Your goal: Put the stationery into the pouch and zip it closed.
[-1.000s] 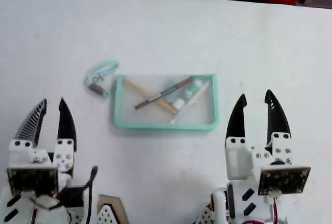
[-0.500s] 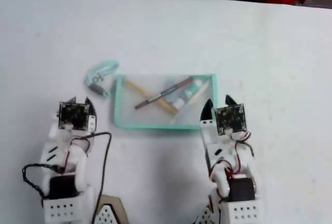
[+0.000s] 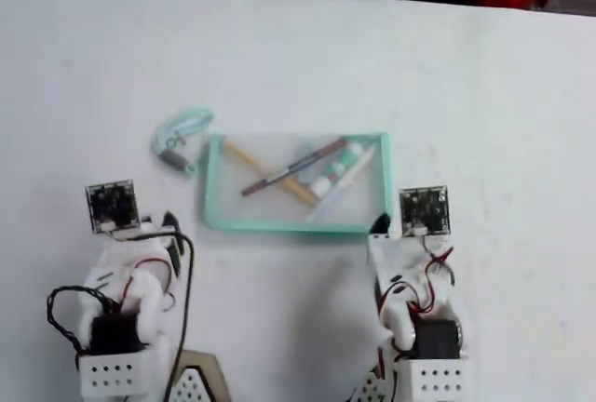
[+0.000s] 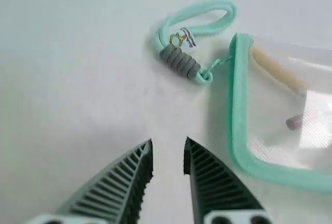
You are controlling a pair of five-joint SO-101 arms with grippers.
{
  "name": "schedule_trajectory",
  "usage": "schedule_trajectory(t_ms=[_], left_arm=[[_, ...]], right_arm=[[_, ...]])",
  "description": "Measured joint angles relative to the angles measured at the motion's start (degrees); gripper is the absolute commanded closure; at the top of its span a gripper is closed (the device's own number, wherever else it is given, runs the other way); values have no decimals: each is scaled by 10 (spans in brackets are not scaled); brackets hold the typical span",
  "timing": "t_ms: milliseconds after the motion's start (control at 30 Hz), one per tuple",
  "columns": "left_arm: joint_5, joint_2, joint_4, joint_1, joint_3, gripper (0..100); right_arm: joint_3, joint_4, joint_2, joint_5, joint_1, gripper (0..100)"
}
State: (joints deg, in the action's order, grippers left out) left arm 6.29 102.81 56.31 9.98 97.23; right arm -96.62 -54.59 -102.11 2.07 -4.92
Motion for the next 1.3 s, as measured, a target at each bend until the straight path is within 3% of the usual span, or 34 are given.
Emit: schedule_trajectory(t_ms=[167, 267, 500, 633, 1300], left_arm=[[-51, 0, 84, -43, 0, 880], [-103, 0, 141, -47, 0, 880], [-127, 0, 164, -50, 0, 884], [-127, 1, 164, -50, 0, 884], [-127, 1, 164, -50, 0, 884]], right_arm=[[0, -67, 0, -128, 0, 840], [0, -91, 0, -149, 0, 840], [0, -137, 0, -63, -1, 844], [0, -171, 0, -19, -41, 844], [0, -175, 0, -7, -53, 841]])
